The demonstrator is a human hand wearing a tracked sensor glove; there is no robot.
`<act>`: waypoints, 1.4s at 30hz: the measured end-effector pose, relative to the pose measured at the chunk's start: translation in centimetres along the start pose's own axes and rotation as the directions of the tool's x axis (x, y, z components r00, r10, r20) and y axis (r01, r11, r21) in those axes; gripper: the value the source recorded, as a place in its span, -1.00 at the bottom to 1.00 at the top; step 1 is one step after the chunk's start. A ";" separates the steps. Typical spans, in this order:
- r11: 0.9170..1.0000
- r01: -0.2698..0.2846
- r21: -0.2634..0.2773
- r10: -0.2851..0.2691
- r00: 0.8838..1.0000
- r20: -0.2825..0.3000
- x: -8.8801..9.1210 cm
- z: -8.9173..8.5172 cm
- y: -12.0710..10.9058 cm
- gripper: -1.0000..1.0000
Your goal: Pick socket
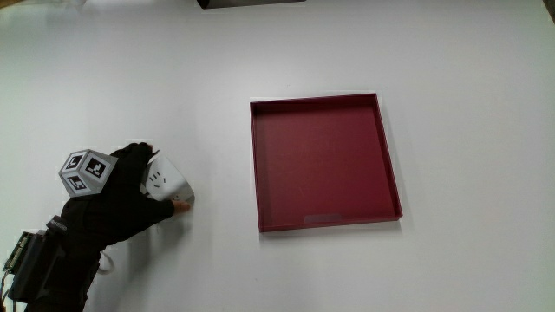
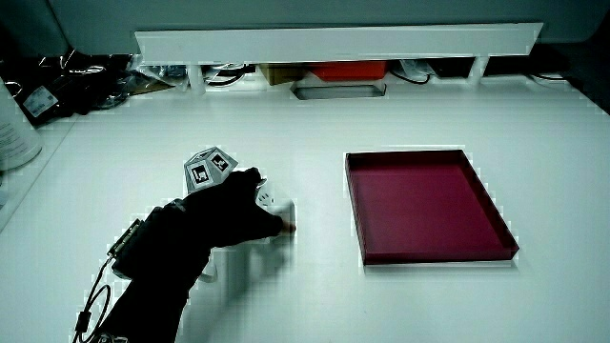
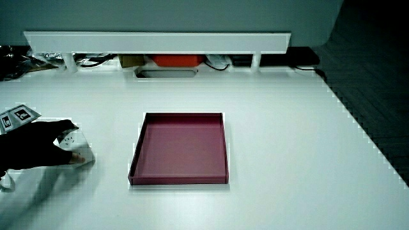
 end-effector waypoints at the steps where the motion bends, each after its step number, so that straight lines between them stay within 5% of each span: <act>1: 1.000 0.005 0.000 -0.005 1.000 -0.002 -0.1 -0.1 0.1 0.25; 19: 0.998 0.026 0.052 -0.026 1.000 0.006 0.2 -0.1 -0.4 1.00; 26: 0.995 0.047 0.084 -0.048 0.999 0.005 0.5 0.1 -0.6 1.00; 33: 0.982 0.156 0.108 -0.158 0.987 0.009 4.2 1.0 -1.5 1.00; 34: 0.984 0.132 0.123 -0.137 0.990 0.031 4.9 1.1 -1.6 1.00; 36: 0.975 0.179 0.133 -0.191 0.978 0.087 5.4 0.8 -1.3 1.00; 38: 0.973 0.194 0.128 -0.202 0.978 0.054 7.0 1.2 -1.5 1.00; 39: 0.961 0.234 0.147 -0.246 0.967 0.072 7.4 1.2 -1.4 1.00; 40: 0.972 0.200 0.122 -0.213 0.972 0.099 8.1 1.4 -1.5 1.00; 41: 0.956 0.258 0.143 -0.277 0.950 0.143 7.9 0.9 -0.8 1.00; 42: 0.962 0.244 0.127 -0.258 0.959 0.117 8.6 1.1 -0.9 1.00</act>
